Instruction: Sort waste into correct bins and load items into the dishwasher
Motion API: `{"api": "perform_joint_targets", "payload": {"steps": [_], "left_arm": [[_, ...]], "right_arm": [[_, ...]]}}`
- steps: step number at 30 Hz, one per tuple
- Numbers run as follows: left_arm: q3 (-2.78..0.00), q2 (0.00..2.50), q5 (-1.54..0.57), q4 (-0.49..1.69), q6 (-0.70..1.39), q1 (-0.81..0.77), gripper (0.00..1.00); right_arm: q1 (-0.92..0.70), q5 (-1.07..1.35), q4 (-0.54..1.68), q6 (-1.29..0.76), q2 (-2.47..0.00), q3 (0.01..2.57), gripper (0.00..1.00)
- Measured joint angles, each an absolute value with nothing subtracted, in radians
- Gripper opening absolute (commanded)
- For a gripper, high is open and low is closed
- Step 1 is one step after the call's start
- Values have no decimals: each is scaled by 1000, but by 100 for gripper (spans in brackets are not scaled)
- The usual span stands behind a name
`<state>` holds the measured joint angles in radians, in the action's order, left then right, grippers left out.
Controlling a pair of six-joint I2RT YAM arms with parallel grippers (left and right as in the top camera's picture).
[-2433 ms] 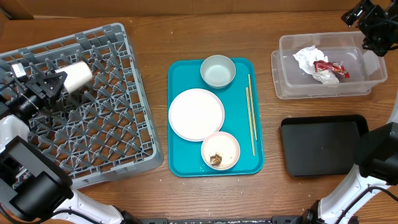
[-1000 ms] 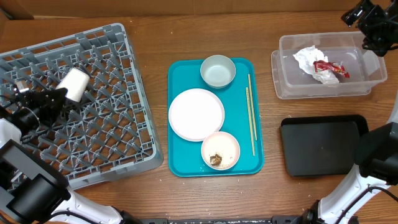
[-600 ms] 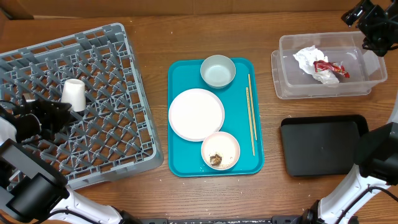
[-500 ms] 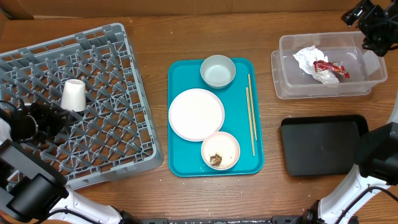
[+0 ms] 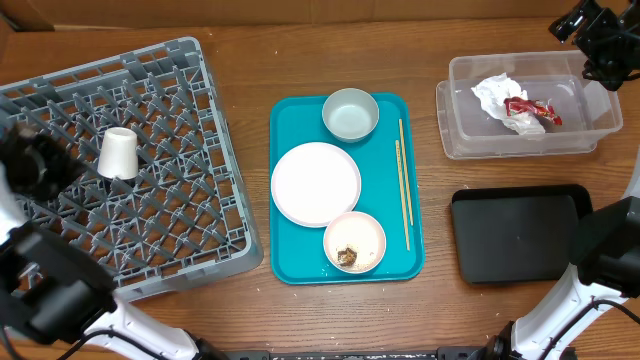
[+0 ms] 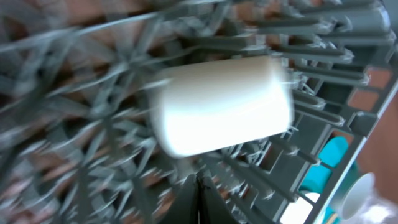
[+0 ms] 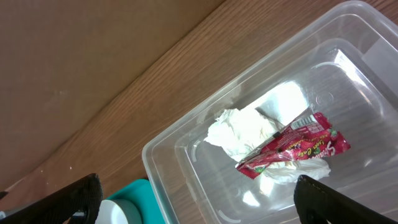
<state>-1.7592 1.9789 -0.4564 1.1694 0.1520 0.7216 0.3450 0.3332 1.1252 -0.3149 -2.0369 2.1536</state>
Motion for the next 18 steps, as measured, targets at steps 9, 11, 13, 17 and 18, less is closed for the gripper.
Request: {"api": "perform_joint_targets", "payload": {"steps": [9, 11, 13, 17, 18], "left_arm": [[-1760, 1979, -320, 1020, 186, 445, 4], [-1760, 1979, -274, 969, 215, 425, 4], [-1759, 1979, -224, 923, 245, 417, 4], [-1745, 1979, -136, 886, 294, 413, 4], [-1736, 1979, -119, 886, 304, 414, 4]], "right_arm": [[345, 333, 1124, -315, -2037, 2154, 100], [345, 333, 1125, -315, -2037, 2154, 100], [345, 333, 1124, -315, -2037, 2154, 100], [345, 333, 1125, -315, -2037, 2154, 100], [345, 333, 1125, -314, -2037, 2154, 100]]}}
